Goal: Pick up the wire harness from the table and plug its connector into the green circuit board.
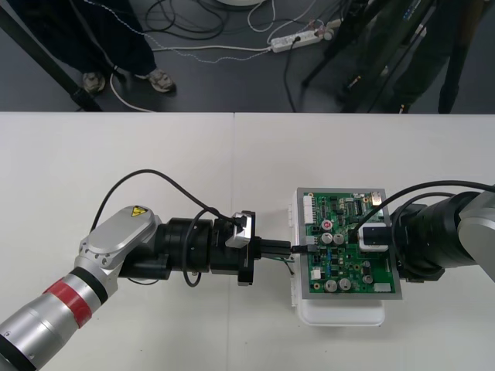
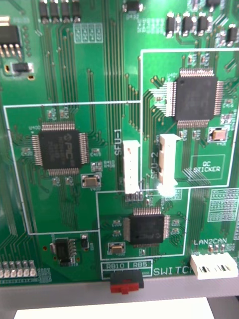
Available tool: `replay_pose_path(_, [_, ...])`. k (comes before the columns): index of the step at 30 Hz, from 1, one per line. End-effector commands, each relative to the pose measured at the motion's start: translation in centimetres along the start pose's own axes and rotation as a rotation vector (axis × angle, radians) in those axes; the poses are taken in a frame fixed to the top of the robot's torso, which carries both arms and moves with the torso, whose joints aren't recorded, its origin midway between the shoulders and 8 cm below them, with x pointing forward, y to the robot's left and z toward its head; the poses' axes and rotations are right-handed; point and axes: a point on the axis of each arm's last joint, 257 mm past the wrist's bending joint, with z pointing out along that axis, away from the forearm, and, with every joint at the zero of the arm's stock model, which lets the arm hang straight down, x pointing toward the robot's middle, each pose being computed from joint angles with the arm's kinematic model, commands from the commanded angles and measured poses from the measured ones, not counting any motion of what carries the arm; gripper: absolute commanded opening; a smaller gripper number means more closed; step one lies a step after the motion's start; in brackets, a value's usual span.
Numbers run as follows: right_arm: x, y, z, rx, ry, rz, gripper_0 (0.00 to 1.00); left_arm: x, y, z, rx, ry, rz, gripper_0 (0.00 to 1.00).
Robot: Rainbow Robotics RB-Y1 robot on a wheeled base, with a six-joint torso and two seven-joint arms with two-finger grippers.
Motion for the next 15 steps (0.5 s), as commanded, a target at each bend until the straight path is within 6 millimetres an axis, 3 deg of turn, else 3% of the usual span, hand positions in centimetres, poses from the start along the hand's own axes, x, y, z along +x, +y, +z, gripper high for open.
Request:
replay_pose_path(1, [-1.57,0.46,-0.26,0.001,-0.033,-0.027,1.0,-1.37,0.29,2.25,0.025,-0.014,0.066,0.0])
replay_pose_path(15, [-1.91,0.69,-0.27,-0.006,-0.045,-0.086,1.0,-2.04,0.42,2.52,0.018,-0.038,0.063,0.0])
